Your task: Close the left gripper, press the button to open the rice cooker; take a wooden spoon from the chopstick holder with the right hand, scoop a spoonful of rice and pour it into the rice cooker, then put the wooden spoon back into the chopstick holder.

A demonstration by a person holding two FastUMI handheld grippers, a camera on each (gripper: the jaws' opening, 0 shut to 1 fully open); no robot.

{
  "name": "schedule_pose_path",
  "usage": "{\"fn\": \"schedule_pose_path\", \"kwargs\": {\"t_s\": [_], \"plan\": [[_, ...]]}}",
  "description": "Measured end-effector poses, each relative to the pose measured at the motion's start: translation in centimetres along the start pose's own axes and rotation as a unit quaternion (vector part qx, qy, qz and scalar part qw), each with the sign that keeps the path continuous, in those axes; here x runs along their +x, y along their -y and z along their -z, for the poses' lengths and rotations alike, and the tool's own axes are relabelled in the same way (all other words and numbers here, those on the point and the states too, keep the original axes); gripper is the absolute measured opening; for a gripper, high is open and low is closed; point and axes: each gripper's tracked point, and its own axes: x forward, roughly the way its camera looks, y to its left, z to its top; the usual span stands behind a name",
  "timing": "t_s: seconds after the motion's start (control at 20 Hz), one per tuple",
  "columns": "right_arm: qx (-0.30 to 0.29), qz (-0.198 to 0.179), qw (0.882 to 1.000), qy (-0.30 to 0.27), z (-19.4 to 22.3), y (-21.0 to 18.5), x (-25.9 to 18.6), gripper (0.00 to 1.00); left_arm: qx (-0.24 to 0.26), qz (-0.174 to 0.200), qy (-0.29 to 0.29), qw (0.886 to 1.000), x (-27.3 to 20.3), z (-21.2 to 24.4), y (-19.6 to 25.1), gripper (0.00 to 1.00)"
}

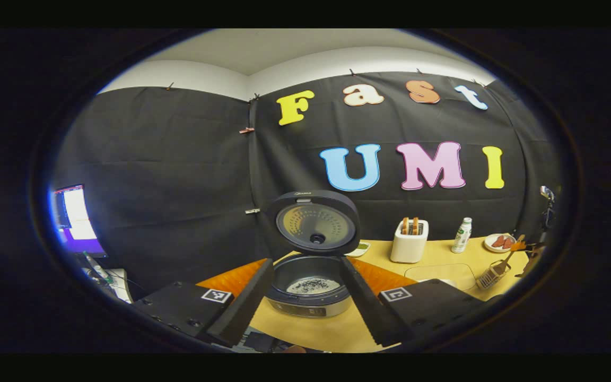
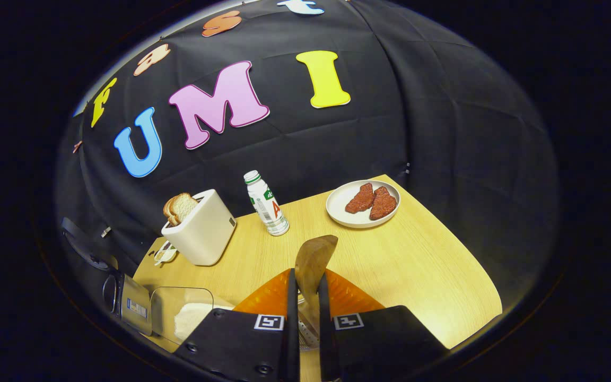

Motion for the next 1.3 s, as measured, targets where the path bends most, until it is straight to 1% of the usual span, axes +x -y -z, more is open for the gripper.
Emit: {"fn": "schedule_pose_path", "kwargs": {"t_s": [0.05,0.1,0.15,0.35,0.6,0.7,0.85,1.0,1.2,1.3], "plan": [[-0.006,0.001,1.000,0.002,0.0,0.0,-0.5,0.15,-0.001,0.001,-0.001,1.000,0.0,0.1,0.0,0.87],[-0.012,0.009,1.000,0.003,0.3,0.2,-0.6,0.19,-0.001,0.003,-0.002,1.000,0.0,0.3,-0.1,0.87],[-0.008,0.007,1.000,0.009,-0.2,0.0,-1.1,0.13,-0.001,0.006,-0.004,1.000,0.0,0.4,-0.2,0.87],[-0.012,0.010,0.999,0.039,-1.8,-0.4,-3.0,0.13,-0.007,0.012,-0.003,1.000,0.1,0.6,-0.7,0.87],[-0.005,0.019,0.995,0.100,-5.6,-1.5,-5.3,0.13,-0.002,0.017,0.009,1.000,0.2,0.1,-1.6,0.87],[0.002,0.013,0.993,0.119,-7.1,-2.7,-6.3,0.13,0.003,0.021,0.013,1.000,0.2,0.1,-1.9,0.87],[0.016,-0.013,0.992,0.127,-8.0,-6.0,-7.3,0.13,0.001,0.026,0.017,1.000,0.4,-0.2,-2.4,0.87],[0.008,-0.045,0.990,0.130,-7.9,-10.2,-8.2,0.13,0.004,0.023,0.024,0.999,0.5,-0.4,-3.2,0.87],[-0.005,-0.086,0.990,0.114,-5.9,-16.0,-8.2,0.13,0.009,0.023,0.031,0.999,0.9,-0.8,-4.5,0.87],[-0.016,-0.098,0.990,0.101,-4.4,-18.2,-7.7,0.13,0.012,0.025,0.032,0.999,1.3,-0.8,-5.1,0.87]]}}
